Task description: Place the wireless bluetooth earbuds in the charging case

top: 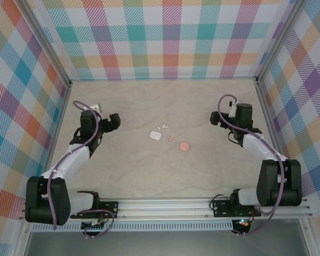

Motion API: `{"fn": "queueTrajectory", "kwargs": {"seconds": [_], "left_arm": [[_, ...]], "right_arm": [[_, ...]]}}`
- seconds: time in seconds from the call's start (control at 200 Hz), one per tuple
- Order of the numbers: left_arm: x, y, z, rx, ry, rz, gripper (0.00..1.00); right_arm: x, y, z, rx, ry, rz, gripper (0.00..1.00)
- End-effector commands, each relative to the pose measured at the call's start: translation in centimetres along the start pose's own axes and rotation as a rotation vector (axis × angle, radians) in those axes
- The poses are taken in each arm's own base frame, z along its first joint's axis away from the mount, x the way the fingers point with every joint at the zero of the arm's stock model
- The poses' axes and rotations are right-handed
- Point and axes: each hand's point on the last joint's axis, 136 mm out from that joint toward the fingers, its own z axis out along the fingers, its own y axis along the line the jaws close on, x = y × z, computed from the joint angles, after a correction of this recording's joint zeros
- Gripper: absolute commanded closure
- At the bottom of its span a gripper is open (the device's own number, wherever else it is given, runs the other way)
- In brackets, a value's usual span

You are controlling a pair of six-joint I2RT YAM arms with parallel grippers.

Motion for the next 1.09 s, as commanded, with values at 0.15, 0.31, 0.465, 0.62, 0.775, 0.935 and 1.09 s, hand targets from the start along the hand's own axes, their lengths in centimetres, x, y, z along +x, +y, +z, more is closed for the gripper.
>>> {"fn": "queueTrajectory", "kwargs": {"seconds": [0.15,0.31,0.465,0.62,0.775,0.935,1.09], "left_arm": [[5.2,-3.9,-2.9,0.149,0.334,-0.126,0.0],[6.9,-5.6,-3.1,0.206,0.413,-0.15,0.0],[7.8,-6.4,-2.7,0.231,0.453,-0.164,0.0],[8.5,-6.0,-2.3,0.203,0.48,-0.162,0.0],[9.0,-5.5,-2.2,0.177,0.496,-0.156,0.0],[9.0,-5.3,-2.3,0.166,0.502,-0.151,0.0],[9.2,-5.2,-2.4,0.157,0.51,-0.141,0.0]], "right_arm": [[4.3,8.9,-2.2,-0.318,0.248,-0.081,0.0],[6.0,13.6,-2.0,-0.413,0.319,-0.193,0.0],[8.0,17.3,-0.9,-0.453,0.4,-0.3,0.01],[9.9,20.3,0.5,-0.478,0.47,-0.4,0.14],[11.4,22.5,2.1,-0.491,0.521,-0.486,0.29],[13.0,24.2,3.7,-0.497,0.571,-0.559,0.36],[13.9,25.1,5.0,-0.495,0.593,-0.614,0.33]]}}
